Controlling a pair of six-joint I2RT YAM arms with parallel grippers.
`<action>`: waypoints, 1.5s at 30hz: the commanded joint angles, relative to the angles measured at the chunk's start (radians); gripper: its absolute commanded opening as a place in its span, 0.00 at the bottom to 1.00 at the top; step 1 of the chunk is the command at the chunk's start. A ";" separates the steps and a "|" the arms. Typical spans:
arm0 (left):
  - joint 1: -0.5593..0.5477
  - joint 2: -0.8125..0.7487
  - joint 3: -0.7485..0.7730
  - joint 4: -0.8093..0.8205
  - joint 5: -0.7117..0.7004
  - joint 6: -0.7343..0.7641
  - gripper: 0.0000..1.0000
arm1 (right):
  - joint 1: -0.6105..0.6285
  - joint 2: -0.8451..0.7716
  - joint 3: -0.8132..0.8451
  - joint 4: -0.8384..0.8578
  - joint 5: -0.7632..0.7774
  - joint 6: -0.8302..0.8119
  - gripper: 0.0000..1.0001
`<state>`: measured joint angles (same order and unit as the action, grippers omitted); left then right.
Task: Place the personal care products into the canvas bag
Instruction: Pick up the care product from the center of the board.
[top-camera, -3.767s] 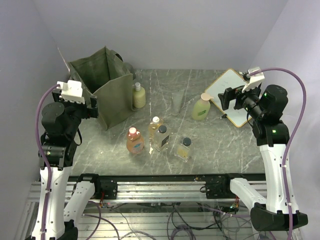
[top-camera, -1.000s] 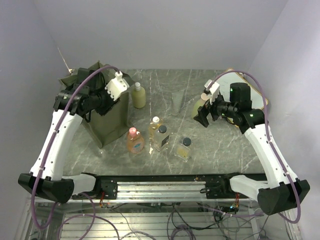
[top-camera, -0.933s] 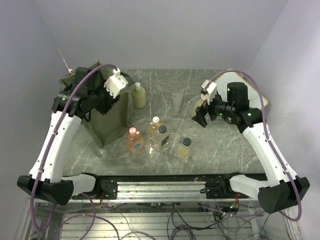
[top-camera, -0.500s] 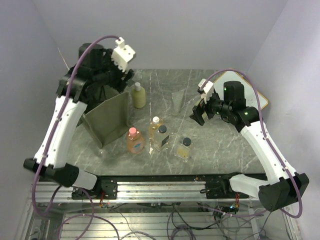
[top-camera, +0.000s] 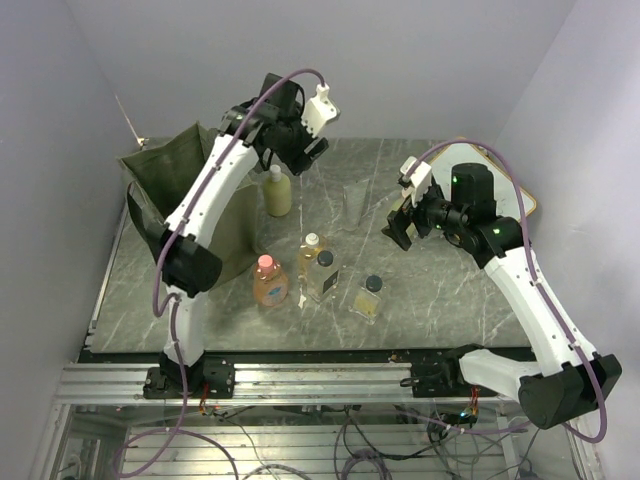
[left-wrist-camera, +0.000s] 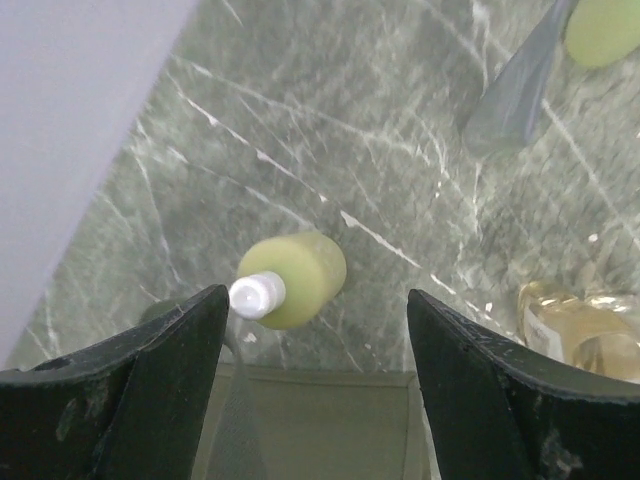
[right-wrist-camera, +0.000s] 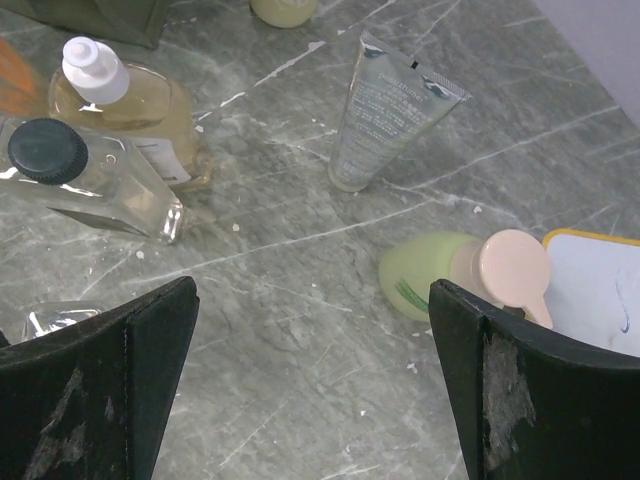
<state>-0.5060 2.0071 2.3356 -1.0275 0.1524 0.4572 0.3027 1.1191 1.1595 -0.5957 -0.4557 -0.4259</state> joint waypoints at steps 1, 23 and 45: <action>-0.004 0.085 0.061 -0.106 -0.054 0.011 0.84 | 0.001 -0.002 -0.005 0.009 0.002 0.009 1.00; 0.075 0.232 0.014 0.012 -0.102 -0.040 0.82 | -0.028 0.001 -0.047 0.022 -0.028 0.001 1.00; 0.144 0.242 -0.058 -0.019 -0.008 -0.109 0.46 | -0.030 0.006 -0.059 0.011 -0.052 0.005 1.00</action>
<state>-0.3634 2.2547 2.2807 -1.0336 0.1169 0.3721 0.2783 1.1339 1.1149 -0.5892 -0.4900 -0.4244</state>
